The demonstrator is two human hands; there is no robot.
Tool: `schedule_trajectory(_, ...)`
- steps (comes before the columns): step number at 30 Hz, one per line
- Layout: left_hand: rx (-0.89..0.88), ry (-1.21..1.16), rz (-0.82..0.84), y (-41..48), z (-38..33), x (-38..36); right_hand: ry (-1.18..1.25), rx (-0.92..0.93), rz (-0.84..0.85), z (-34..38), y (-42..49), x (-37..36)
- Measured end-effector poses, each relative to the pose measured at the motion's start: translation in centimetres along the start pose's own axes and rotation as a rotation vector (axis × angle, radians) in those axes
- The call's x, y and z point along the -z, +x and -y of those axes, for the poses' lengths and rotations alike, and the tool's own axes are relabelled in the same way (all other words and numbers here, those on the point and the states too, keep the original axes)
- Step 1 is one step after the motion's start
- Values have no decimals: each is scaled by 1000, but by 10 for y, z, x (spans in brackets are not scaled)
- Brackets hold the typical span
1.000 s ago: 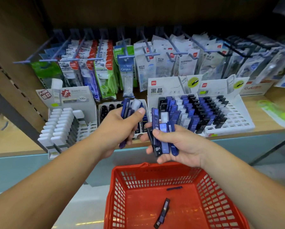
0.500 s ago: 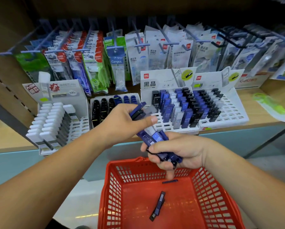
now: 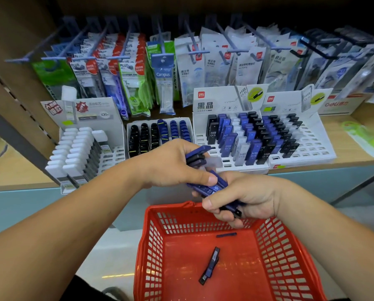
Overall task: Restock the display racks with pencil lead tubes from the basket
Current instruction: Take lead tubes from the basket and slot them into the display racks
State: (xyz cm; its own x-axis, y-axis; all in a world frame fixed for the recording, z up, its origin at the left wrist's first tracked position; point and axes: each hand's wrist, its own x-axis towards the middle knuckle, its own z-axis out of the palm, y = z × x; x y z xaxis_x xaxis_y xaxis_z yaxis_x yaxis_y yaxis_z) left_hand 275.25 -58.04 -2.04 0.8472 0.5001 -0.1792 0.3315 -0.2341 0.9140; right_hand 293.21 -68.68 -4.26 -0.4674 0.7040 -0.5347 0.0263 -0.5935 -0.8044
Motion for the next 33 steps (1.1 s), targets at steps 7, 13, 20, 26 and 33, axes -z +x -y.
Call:
schedule_trajectory(7, 64, -269, -67, -3, 7, 6, 47, 57, 21, -3, -2, 0)
schedule_trajectory(13, 85, -563, -354, -7, 9, 28, 172, 79, -208, 0, 6, 1)
schedule_trajectory(20, 122, -444, -363, -15, 20, 35, 357, 335, -479, 14, 17, -2)
schedule_trajectory(26, 184, -301, -358, -22, 19, 37, 265, 502, -732, 23, 31, -9)
schedule_trajectory(33, 259, -238, -599, -28, 32, 57, -67, 557, -986, 44, 50, -7)
